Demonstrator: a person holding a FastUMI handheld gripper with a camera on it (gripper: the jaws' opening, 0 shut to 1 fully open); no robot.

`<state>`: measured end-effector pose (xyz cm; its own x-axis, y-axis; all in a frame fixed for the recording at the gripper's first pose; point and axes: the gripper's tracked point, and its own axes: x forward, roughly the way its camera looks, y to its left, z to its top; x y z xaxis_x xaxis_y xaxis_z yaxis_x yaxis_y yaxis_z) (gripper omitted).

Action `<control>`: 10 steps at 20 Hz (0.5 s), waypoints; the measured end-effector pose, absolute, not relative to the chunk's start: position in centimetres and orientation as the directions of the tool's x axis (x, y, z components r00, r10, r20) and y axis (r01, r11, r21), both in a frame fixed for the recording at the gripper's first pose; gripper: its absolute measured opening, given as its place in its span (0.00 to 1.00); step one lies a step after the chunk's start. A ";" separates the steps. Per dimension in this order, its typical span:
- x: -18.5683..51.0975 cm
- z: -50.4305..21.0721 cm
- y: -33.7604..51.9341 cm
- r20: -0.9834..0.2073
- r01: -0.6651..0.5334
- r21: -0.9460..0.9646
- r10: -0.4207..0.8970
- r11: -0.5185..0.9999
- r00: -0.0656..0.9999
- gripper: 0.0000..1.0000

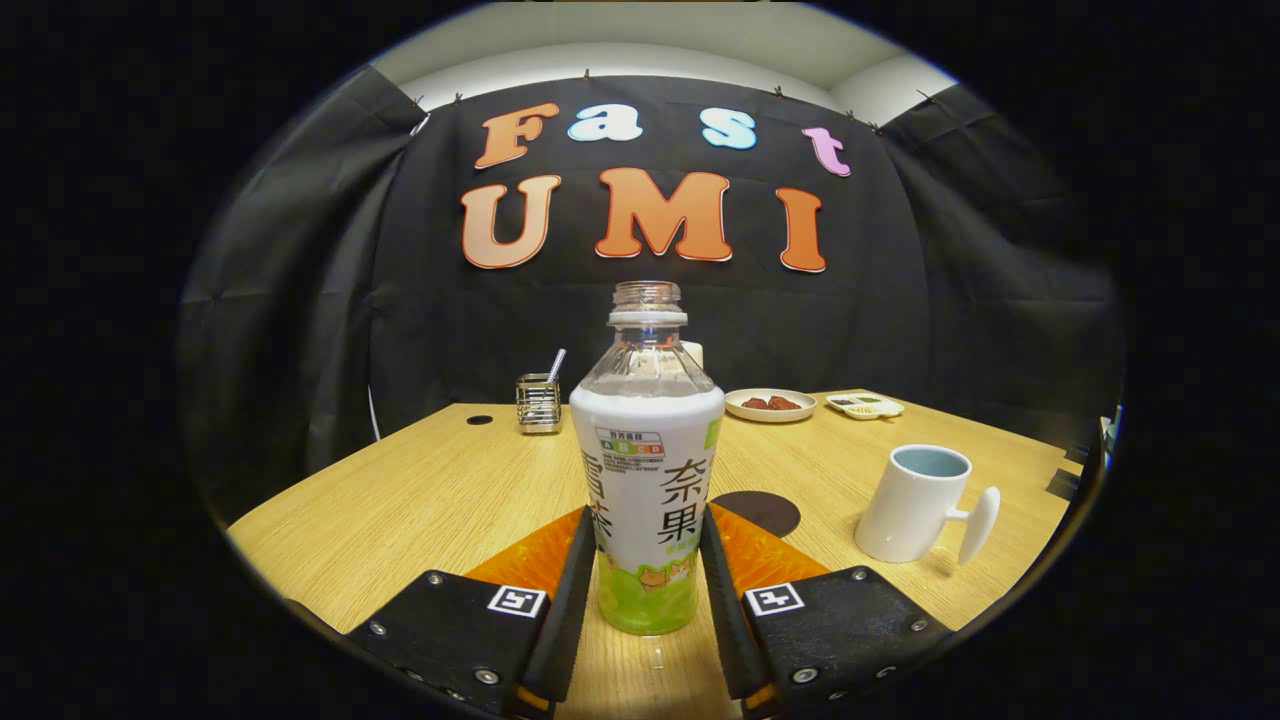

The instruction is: Take the bottle from table, then pour the juice into the cup, finally place the bottle on the coaster

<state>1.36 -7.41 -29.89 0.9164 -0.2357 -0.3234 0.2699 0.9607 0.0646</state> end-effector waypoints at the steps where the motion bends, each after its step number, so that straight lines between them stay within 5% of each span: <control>1: 1.5 -30.2 -7.3 -0.331 0.270 0.065 -0.235 0.961 0.914 0.60; 5: 2.2 -31.1 -7.1 -0.356 0.270 0.092 -0.221 0.959 0.908 0.76; 7: 2.8 -31.3 -7.1 -0.364 0.261 0.081 -0.215 0.962 0.906 0.75; 10: 2.7 -31.2 -6.6 -0.369 0.227 0.072 -0.185 0.971 0.911 0.60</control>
